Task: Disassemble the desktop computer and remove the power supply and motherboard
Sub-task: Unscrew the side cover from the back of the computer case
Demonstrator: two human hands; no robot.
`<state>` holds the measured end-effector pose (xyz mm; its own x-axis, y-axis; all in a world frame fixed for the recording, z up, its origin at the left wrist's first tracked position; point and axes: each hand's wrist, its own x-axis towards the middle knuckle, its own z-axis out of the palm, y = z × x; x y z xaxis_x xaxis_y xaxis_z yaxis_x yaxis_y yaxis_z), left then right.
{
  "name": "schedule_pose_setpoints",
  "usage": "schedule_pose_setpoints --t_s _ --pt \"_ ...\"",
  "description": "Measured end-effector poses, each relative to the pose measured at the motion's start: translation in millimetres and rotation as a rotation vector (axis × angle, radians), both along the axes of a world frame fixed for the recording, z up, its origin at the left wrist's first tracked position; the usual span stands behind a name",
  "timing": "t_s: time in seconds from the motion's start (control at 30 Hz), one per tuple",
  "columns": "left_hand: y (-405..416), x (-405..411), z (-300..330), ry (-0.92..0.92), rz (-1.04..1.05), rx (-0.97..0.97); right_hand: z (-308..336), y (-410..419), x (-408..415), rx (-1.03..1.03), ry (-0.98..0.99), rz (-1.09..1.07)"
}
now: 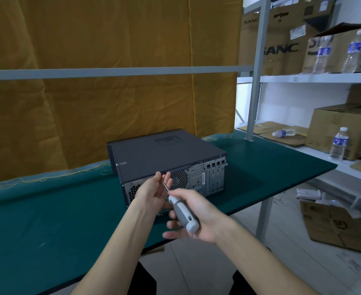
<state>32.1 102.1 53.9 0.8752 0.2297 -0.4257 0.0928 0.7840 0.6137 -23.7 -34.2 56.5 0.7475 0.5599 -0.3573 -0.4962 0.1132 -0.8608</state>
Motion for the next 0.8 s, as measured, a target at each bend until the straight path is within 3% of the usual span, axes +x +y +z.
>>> schedule_pose_setpoints --t_s 0.07,0.1,0.17,0.3,0.37,0.43,0.5,0.57,0.63,0.8 --pt "3.4 0.7 -0.4 0.002 -0.007 -0.01 5.0 -9.9 -1.4 0.203 0.18 0.045" --pt "5.0 0.9 -1.4 0.002 -0.01 -0.006 5.9 -12.4 -1.5 0.19 0.172 0.044" --pt "7.2 0.3 -3.5 0.0 -0.015 0.026 6.4 -11.0 -0.7 0.01 -0.009 -0.014" --pt "4.0 -2.1 -6.1 -0.008 0.007 0.106 0.6 2.6 -1.7 -0.557 -0.518 -0.169" --pt "1.6 -1.8 -5.2 -0.002 0.029 0.124 -4.6 5.7 -0.8 -0.697 -0.611 -0.181" --pt "0.2 -1.0 -3.8 -0.001 0.032 0.111 -7.1 2.5 -1.3 -0.429 -0.399 -0.111" --pt "1.4 -0.9 -2.1 -0.003 0.028 0.066 -1.4 -5.6 -3.6 0.017 0.006 0.021" --pt "3.8 -1.1 -2.2 0.003 0.019 0.036 1.1 -14.0 -4.0 0.208 0.169 0.084" --pt "4.4 -2.3 -3.5 0.006 0.016 0.052 1.0 -12.0 -2.4 0.084 0.054 0.035" --pt "1.8 -5.3 -4.9 -0.01 0.025 0.137 -2.3 2.8 -1.8 -0.452 -0.451 -0.154"
